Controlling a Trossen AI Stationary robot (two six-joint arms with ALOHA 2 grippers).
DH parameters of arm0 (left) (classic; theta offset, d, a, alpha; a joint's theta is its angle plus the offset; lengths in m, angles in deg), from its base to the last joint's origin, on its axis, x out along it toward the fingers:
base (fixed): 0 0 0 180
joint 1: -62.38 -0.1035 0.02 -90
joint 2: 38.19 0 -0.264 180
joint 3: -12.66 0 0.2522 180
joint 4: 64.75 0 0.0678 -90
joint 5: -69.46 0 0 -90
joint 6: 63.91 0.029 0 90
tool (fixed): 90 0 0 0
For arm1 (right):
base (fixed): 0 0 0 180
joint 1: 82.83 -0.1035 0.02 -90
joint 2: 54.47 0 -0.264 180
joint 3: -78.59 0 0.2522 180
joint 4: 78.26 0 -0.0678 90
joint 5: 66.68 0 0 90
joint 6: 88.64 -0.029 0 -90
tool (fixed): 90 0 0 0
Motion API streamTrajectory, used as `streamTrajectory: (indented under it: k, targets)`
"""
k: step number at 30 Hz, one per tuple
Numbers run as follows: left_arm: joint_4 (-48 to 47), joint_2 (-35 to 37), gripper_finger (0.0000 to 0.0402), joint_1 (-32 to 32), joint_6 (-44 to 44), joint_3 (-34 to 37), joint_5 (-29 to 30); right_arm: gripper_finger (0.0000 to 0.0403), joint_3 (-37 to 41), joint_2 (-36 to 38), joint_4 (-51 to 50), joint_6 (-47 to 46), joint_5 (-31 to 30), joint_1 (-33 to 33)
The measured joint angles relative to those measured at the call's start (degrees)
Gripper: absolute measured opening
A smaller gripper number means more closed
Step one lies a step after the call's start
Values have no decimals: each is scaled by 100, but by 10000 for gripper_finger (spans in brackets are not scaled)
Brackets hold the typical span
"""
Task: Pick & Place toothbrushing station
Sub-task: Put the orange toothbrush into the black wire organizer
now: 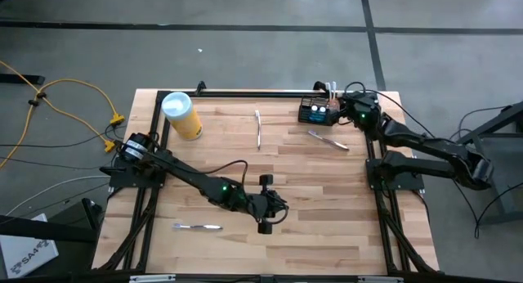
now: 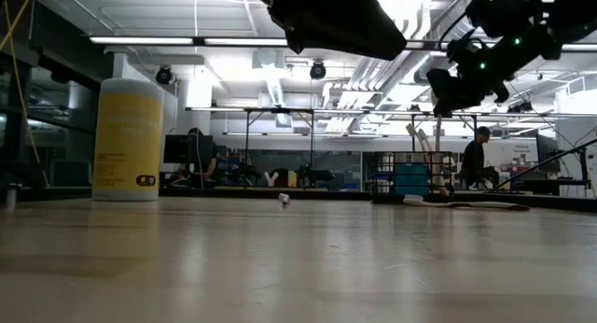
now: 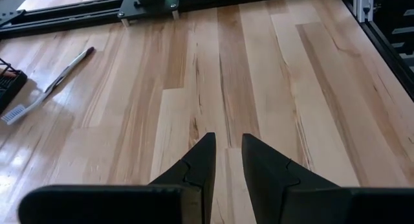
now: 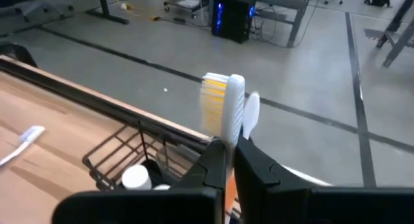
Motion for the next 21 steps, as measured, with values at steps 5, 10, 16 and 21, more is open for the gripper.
streamTrajectory:
  k: [5,10,16,21]
  targets:
    - [2,0,70,0,1,0,0,5,271,0,178,-174,140,120]
    - [2,0,70,0,-1,0,0,5,661,-2,633,-343,557,398]
    - [4,0,70,0,-27,0,0,17,900,2,955,-389,741,526]
    - [4,0,70,0,-34,0,0,47,919,-4,937,-387,757,518]
